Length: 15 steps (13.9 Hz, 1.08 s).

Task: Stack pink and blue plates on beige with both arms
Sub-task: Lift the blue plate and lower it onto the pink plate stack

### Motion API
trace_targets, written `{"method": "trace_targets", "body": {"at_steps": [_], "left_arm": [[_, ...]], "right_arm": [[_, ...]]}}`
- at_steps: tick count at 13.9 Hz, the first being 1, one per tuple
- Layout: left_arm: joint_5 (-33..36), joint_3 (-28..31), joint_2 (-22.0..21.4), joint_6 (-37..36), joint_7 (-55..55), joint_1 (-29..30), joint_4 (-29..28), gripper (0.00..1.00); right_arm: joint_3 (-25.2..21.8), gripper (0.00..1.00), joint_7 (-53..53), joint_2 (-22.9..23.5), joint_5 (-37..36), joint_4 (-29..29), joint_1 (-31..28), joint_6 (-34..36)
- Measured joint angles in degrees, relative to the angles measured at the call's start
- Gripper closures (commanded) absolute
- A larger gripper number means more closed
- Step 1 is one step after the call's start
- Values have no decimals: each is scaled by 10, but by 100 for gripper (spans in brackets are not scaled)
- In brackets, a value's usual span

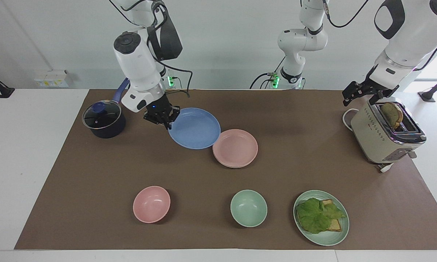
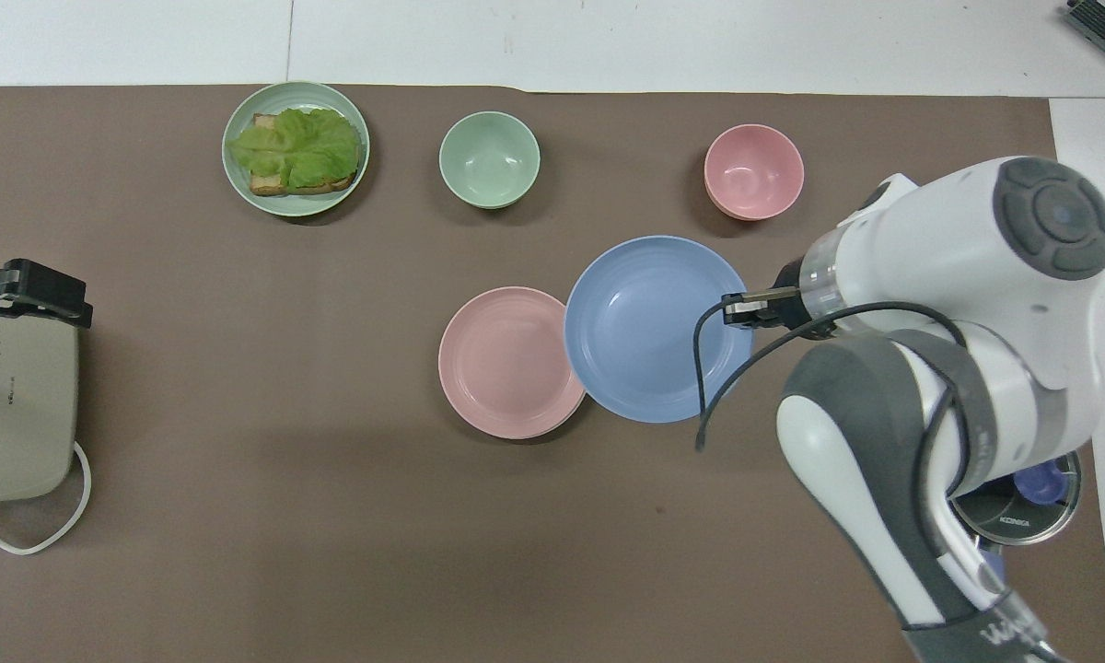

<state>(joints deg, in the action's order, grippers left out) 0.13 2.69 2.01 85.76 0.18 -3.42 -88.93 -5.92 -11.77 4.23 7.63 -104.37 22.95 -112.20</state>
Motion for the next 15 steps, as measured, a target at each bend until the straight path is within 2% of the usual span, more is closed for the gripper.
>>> {"method": "trace_targets", "body": {"at_steps": [8, 15], "left_arm": [[0, 0, 0, 0, 0, 0, 0, 0], [0, 0, 0, 0, 0, 0, 0, 0]], "right_arm": [[1, 100, -86, 25, 0, -1, 61, -42], [2, 100, -103, 92, 33, -5, 106, -127]]}}
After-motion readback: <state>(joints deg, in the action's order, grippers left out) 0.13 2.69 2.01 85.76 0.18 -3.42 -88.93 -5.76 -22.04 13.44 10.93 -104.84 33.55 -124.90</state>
